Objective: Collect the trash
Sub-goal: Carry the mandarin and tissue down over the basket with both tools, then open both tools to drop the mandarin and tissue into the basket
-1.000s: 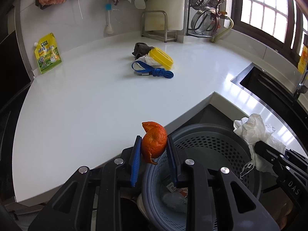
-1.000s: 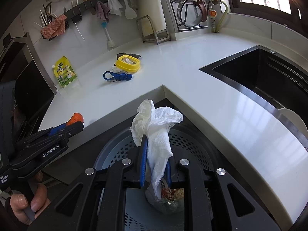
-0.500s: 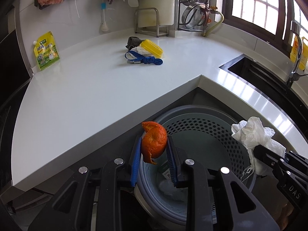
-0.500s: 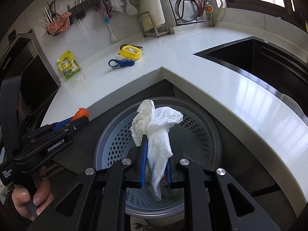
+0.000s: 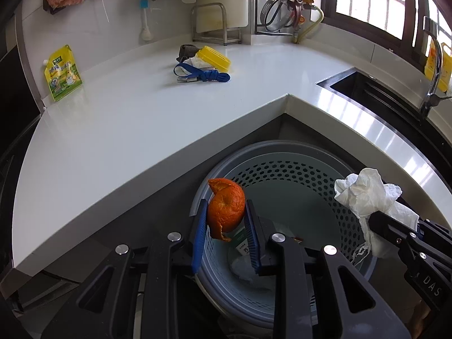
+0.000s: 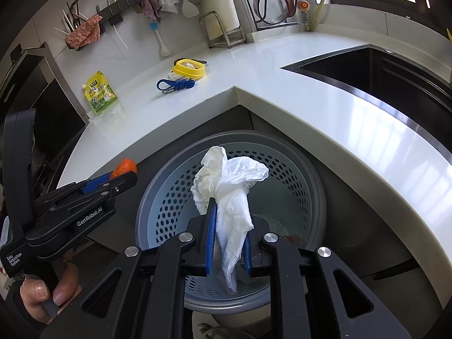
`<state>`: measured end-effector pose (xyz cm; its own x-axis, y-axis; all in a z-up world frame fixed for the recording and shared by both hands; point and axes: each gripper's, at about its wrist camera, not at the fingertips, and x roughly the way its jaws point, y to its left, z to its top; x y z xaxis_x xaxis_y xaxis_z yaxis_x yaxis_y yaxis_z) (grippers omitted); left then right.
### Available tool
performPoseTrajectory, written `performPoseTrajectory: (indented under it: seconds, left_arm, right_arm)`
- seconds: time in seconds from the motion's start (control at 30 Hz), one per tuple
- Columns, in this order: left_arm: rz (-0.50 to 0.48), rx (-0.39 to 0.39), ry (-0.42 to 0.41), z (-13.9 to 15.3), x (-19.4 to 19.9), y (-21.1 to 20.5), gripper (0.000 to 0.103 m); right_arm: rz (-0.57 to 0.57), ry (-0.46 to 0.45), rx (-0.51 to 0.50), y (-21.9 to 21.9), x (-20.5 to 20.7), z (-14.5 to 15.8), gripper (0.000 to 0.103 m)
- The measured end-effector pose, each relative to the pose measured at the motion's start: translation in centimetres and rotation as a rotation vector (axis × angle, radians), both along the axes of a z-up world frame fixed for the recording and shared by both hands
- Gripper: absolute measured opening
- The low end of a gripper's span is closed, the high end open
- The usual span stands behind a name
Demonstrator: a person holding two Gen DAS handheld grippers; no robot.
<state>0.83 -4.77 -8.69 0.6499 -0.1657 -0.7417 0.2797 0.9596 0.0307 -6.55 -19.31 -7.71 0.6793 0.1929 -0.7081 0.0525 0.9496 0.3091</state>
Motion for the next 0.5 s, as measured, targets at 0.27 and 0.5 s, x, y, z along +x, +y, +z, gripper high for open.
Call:
performPoseTrajectory:
  seconds: [0.27, 0.5]
  left_arm:
    - [-0.002, -0.003, 0.024, -0.7, 0.2, 0.0, 0.026]
    - [-0.010, 0.003, 0.031, -1.1, 0.1, -0.3, 0.028]
  right_arm:
    - [0.002, 0.022, 0.002, 0.2, 0.8, -1.0, 0.016]
    - [0.000, 0.037, 0.005, -0.1, 1.2, -1.8, 0.016]
